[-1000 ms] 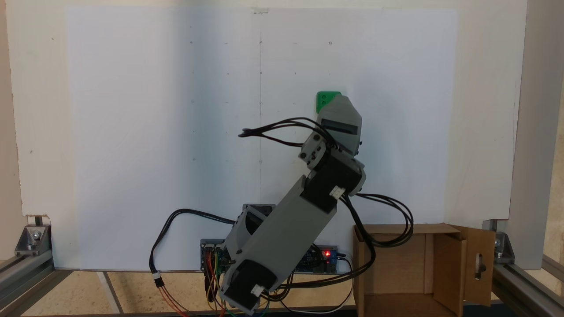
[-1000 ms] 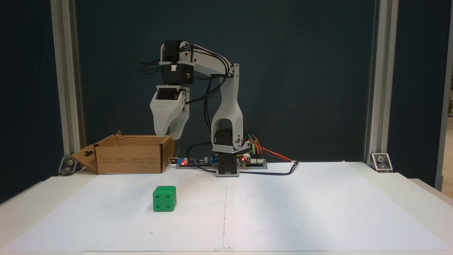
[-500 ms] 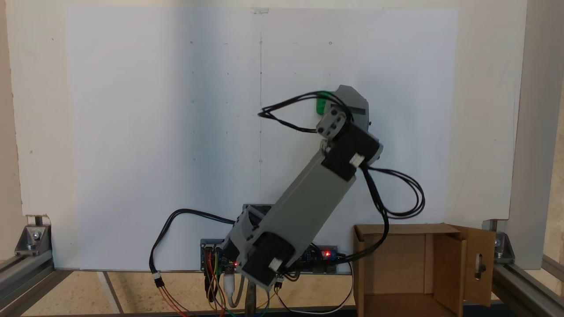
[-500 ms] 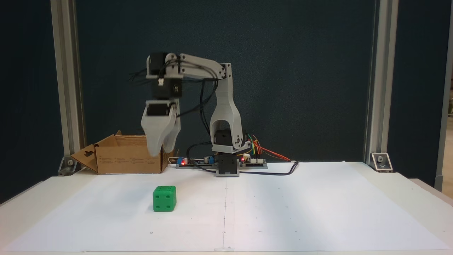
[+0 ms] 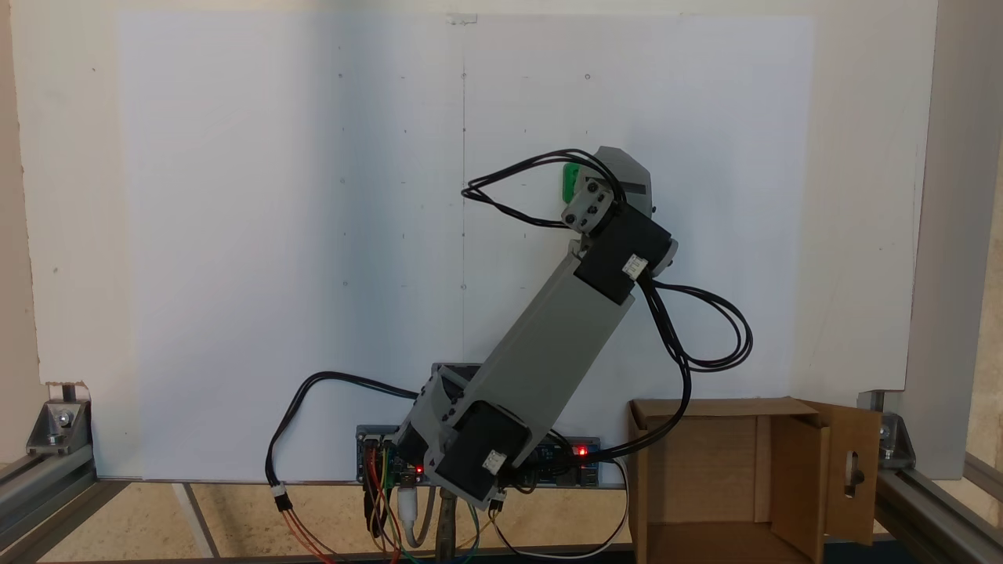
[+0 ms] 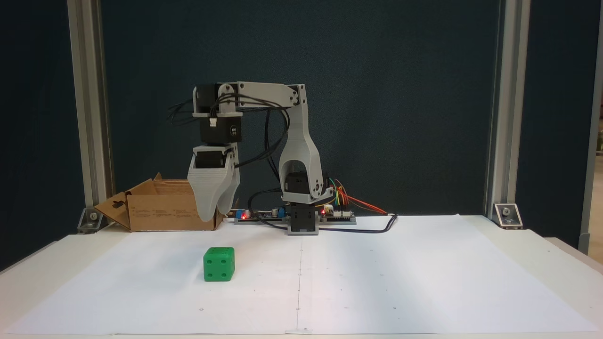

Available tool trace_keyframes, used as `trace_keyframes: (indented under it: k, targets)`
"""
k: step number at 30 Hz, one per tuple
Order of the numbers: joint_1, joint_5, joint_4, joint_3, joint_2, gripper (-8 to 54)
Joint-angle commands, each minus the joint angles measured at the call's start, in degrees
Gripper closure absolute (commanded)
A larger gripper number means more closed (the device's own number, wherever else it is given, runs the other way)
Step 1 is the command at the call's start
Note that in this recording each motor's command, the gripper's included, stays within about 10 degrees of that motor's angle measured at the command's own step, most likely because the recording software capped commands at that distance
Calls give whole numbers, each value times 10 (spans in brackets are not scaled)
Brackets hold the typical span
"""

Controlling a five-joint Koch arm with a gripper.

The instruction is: Grasp a green dice and put it in the bin.

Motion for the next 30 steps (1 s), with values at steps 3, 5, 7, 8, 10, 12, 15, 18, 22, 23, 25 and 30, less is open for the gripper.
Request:
trace_keyframes:
  k: [3, 5, 7, 8, 10, 12, 15, 18, 22, 23, 25, 30]
  targets:
    - [-7, -57, -14, 6, 3, 11]
    - [-8, -64, -16, 11, 3, 11]
    - [-10, -68, -25, 18, 3, 11]
    - [-11, -69, -33, 25, 3, 11]
    - [-16, -69, -52, 40, 3, 12]
    - [-21, -72, -61, 53, 3, 12]
    - [-25, -73, -69, 60, 2, 12]
    - [-25, -73, -77, 63, 1, 14]
    - [-25, -73, -91, 70, -3, 17]
    - [-25, -72, -91, 70, -3, 17]
    - [-25, -72, -91, 70, -4, 17]
    - [-25, -72, -92, 70, -10, 18]
